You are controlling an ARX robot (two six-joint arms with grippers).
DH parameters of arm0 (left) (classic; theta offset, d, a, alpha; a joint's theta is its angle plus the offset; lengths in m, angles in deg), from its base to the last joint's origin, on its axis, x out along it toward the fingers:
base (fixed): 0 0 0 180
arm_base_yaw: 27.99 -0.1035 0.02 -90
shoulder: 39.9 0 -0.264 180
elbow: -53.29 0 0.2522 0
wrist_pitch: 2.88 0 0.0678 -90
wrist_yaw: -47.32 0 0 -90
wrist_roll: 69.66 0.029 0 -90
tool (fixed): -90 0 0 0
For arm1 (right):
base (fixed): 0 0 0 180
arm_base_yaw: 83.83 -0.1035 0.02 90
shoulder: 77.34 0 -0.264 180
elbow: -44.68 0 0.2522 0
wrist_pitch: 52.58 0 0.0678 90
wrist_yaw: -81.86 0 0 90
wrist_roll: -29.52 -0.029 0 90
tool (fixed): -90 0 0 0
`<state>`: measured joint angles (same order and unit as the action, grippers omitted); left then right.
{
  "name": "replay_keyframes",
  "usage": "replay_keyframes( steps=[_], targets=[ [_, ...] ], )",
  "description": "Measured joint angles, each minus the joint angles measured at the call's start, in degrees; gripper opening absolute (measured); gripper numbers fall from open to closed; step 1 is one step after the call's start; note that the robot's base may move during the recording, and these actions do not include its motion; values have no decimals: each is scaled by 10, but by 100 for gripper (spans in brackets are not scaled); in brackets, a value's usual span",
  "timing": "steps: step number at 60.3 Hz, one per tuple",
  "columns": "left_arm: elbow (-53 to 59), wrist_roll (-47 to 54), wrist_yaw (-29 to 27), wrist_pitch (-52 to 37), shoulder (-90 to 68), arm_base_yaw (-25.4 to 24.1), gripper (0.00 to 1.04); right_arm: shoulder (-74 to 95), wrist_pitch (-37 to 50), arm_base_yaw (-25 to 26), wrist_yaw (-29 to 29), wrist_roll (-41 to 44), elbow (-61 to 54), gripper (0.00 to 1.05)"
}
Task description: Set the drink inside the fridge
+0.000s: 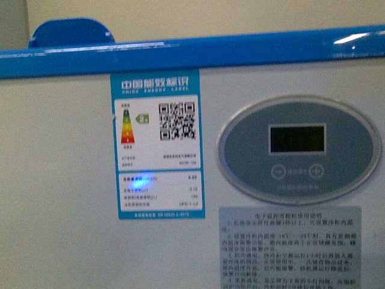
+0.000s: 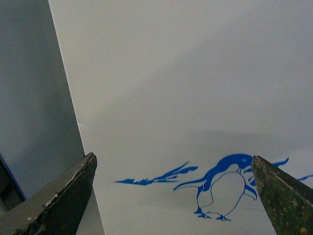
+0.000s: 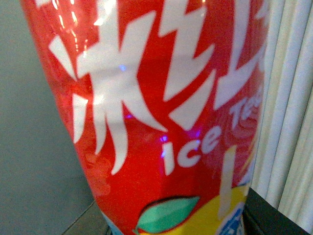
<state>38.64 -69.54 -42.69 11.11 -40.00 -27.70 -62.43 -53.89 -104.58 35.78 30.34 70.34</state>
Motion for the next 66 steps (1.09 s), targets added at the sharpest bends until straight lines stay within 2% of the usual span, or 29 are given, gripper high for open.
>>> replay_keyframes(
  steps=[66],
  targets=[
    [0, 0, 0, 0, 0, 0, 97, 0, 1, 0, 0, 2, 0, 40]
  ],
)
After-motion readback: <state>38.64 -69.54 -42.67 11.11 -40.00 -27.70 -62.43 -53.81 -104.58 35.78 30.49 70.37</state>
